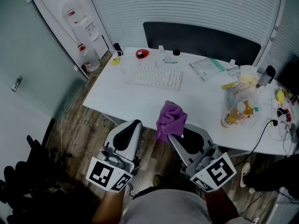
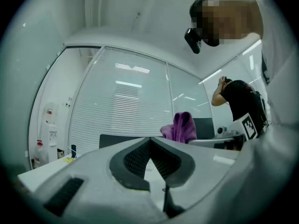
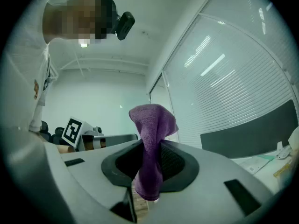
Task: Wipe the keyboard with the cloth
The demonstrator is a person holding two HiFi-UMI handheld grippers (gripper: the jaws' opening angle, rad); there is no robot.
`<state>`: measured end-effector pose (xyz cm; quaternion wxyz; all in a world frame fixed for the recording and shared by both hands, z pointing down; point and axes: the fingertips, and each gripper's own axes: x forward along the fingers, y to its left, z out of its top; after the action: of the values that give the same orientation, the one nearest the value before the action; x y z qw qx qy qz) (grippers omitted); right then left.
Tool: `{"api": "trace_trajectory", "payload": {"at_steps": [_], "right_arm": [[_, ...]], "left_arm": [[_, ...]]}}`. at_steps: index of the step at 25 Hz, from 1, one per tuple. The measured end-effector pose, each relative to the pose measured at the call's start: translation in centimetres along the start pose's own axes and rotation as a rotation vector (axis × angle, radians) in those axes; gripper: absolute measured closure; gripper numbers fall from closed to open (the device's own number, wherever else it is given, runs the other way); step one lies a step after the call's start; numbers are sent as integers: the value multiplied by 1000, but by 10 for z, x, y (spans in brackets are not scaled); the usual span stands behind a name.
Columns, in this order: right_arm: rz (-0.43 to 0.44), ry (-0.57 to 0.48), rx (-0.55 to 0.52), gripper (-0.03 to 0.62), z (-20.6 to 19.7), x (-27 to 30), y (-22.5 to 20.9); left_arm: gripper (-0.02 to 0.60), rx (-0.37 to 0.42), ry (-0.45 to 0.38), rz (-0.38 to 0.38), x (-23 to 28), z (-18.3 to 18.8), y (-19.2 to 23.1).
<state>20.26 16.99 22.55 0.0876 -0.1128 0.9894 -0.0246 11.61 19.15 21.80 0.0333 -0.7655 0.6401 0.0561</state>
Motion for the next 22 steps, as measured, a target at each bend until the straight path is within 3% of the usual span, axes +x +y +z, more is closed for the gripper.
{"api": "trace_trajectory", "payload": {"at_steps": [10, 22], "right_arm": [[7, -10, 24, 511, 1, -1, -2], [64, 17, 34, 511, -9, -4, -20]], "left_arm": [[566, -10, -9, 15, 1, -1, 2], [566, 7, -7, 103, 5, -8, 3]]}}
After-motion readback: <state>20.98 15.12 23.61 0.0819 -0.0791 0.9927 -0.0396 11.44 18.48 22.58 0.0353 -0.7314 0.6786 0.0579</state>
